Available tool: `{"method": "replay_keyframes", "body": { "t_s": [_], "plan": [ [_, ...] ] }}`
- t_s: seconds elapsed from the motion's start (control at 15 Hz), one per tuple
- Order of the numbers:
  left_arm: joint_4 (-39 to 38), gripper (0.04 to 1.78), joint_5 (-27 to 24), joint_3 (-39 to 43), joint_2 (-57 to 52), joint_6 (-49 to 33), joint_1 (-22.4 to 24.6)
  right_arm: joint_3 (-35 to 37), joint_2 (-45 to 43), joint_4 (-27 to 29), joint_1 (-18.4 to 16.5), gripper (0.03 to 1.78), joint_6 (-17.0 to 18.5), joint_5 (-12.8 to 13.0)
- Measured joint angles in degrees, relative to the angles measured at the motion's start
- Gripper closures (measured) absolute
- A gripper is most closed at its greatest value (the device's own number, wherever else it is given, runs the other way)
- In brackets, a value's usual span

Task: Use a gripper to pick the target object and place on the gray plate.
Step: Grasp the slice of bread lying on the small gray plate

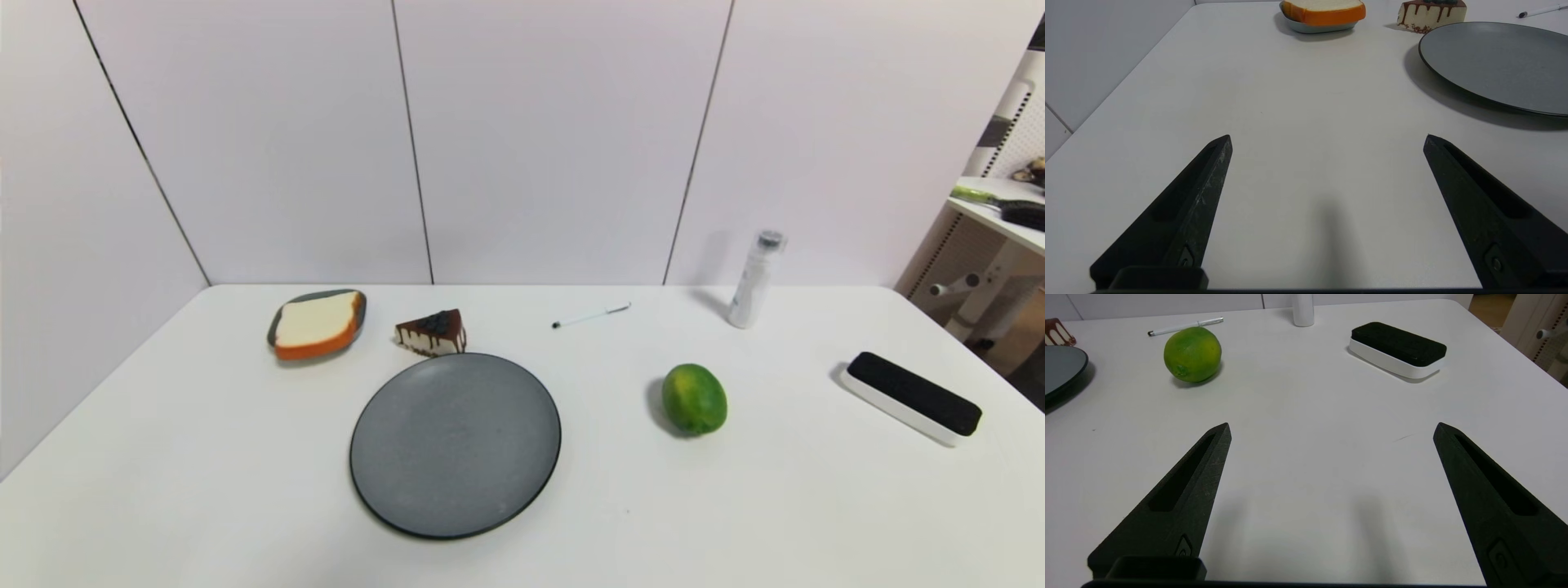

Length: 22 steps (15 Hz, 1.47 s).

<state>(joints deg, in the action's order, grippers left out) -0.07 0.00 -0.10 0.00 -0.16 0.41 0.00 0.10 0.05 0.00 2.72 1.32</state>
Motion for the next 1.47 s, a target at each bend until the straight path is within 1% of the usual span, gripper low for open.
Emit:
{"method": "replay_keyframes", "body": {
  "t_s": [1.0,1.13,1.27,1.47],
  "plan": [
    [0.28,0.13,0.07,-0.67,0.11,0.21,0.00,0.00,0.00,0.00,0.00,0.10,-0.02,0.00],
    [0.32,0.13,0.24,-3.15,1.18,0.45,0.00,0.00,0.00,0.02,0.00,0.10,0.00,-0.02],
    [0.89,0.13,0.84,-7.51,3.68,0.57,0.00,0.00,0.00,0.02,0.00,0.10,0.00,0.00],
    [3.43,0.13,1.12,-17.87,11.87,2.72,-0.01,0.00,0.00,0.02,0.00,0.10,-0.02,0.00]
  ]
}}
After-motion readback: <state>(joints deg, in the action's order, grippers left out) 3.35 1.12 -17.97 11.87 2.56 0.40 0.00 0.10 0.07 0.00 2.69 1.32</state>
